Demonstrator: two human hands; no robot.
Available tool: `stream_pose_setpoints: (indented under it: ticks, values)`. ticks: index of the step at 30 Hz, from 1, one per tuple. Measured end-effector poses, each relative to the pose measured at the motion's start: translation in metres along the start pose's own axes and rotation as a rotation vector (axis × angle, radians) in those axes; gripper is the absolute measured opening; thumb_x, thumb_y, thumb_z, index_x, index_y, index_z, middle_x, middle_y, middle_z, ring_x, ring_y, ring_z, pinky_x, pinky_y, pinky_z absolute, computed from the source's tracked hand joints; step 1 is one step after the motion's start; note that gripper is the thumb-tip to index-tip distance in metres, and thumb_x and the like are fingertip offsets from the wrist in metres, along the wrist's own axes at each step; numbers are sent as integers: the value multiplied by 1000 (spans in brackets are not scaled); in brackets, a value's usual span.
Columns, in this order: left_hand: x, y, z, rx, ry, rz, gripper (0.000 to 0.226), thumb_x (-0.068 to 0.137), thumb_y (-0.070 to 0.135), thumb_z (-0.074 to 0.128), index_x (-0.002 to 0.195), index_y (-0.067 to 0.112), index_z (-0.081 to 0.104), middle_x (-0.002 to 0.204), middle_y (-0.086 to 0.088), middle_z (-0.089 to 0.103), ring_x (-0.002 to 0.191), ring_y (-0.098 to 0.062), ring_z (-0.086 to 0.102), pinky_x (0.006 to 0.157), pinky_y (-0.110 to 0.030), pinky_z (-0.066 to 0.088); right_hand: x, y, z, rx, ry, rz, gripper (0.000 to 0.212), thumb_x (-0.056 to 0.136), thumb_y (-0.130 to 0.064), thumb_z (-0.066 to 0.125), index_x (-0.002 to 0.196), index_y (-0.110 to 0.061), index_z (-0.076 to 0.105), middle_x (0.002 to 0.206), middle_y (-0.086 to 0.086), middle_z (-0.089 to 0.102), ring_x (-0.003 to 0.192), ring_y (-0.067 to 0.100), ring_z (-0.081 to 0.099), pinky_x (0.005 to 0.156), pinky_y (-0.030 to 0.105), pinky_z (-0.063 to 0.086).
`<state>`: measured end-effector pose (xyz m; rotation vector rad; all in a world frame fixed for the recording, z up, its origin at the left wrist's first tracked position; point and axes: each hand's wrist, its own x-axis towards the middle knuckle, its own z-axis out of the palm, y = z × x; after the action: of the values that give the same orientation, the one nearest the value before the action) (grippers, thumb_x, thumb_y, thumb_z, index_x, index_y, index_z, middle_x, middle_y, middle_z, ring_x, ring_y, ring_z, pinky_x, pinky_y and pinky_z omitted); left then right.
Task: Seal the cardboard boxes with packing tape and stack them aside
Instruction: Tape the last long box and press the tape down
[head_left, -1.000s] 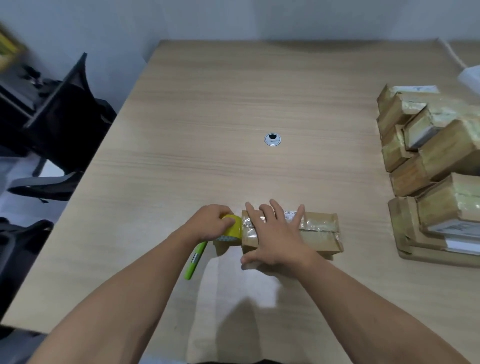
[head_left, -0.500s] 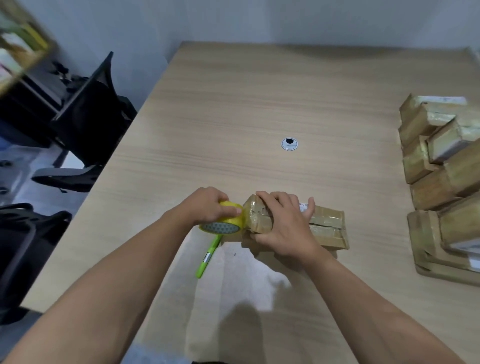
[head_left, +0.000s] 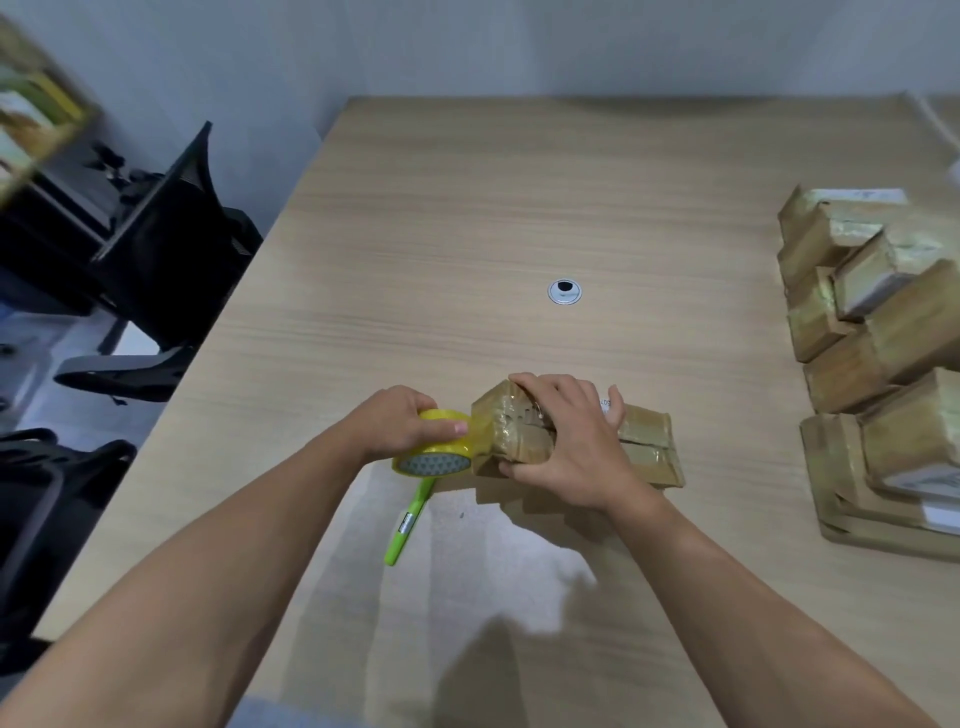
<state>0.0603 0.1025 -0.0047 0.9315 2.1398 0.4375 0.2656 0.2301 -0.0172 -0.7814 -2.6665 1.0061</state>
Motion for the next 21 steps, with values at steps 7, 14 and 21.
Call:
stream_pose_setpoints:
  ticks: [7,14,21]
  values:
    - [-3,6,-8,-409,-79,-4,68,47,68,85,84,13,70,80,-4,74,76,-17,70,75,-32,54,7,-14,-9,254,107,-23,91,53,-68,67,138,-48,42,125,-22,46,121,4,40,115,60,19]
    - [-13,46,-57,-414,-27,114,47,50,54,84,68,15,66,69,-6,64,65,-17,61,65,-28,46,23,-18,-6,776,71,-3,73,68,-86,62,128,-54,35,135,-7,46,131,21,47,111,53,39]
    - [-18,87,-69,-6,4,179,27,81,36,65,66,14,65,64,0,57,64,-15,52,65,-32,39,15,-17,-4,1327,134,233,35,79,-28,63,113,-26,54,99,3,61,87,17,62,77,31,51]
